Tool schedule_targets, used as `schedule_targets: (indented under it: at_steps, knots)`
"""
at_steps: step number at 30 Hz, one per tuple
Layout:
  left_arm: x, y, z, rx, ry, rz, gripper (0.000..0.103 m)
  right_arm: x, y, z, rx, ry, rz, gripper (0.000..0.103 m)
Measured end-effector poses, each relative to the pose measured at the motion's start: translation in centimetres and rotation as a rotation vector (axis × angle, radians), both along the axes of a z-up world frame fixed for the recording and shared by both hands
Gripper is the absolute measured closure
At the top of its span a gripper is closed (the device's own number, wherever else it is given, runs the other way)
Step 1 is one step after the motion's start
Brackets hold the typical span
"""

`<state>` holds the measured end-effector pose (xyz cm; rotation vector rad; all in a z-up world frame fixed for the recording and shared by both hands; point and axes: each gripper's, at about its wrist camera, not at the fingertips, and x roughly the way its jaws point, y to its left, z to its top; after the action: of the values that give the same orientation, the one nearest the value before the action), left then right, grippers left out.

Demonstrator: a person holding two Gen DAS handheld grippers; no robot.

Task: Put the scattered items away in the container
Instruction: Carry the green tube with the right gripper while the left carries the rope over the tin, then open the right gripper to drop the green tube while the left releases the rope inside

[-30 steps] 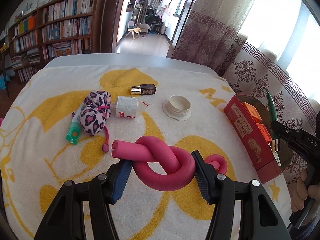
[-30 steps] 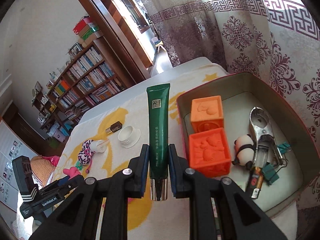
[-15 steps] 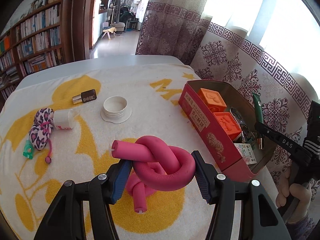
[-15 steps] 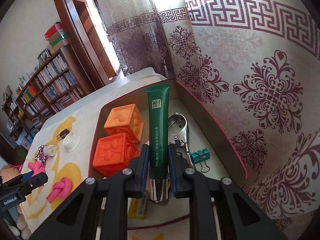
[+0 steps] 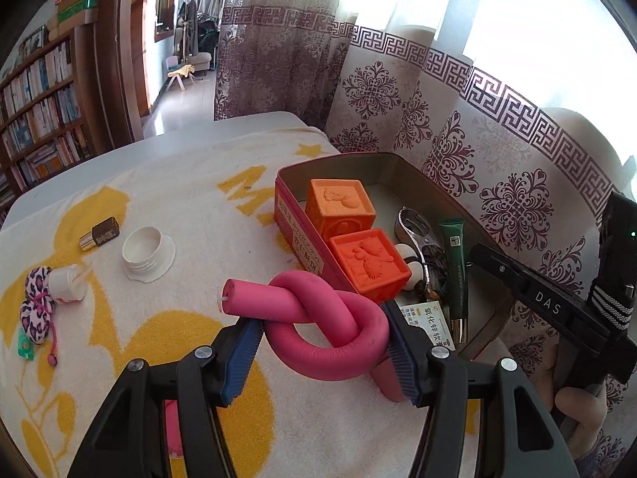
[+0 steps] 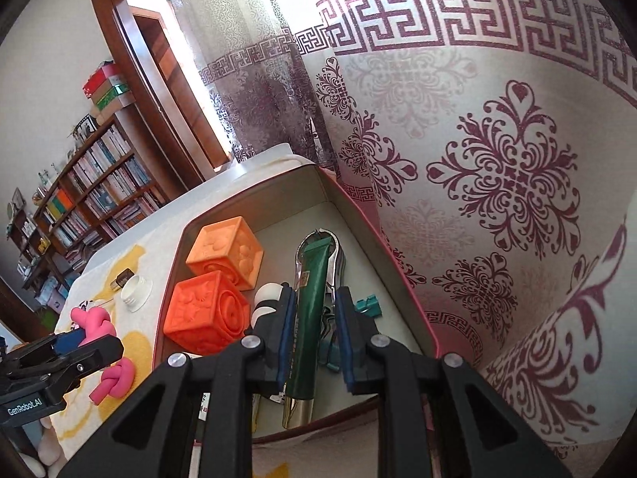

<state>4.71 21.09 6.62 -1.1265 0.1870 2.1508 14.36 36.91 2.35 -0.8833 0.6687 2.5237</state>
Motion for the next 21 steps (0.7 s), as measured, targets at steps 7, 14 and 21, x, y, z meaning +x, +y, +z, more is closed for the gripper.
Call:
schedule_targets:
  at_steps: [7,14,21]
  knots:
    - [0.3,3.9,1.1,0.022,0.025,-0.062,0.041,0.8,-0.3,-0.1,0.034,-0.005,-0.016,0.079]
    - [-1.1,6.8,2.0,0.077,-0.036,-0.091,0.034,0.8,-1.0,-0.2,0.045,0.009,-0.008,0.055]
    - [-1.6,4.8,1.3,0.07,-0.048,-0.053,0.031,0.7,-2.3,0.3,0.094,0.032,-0.005,0.027]
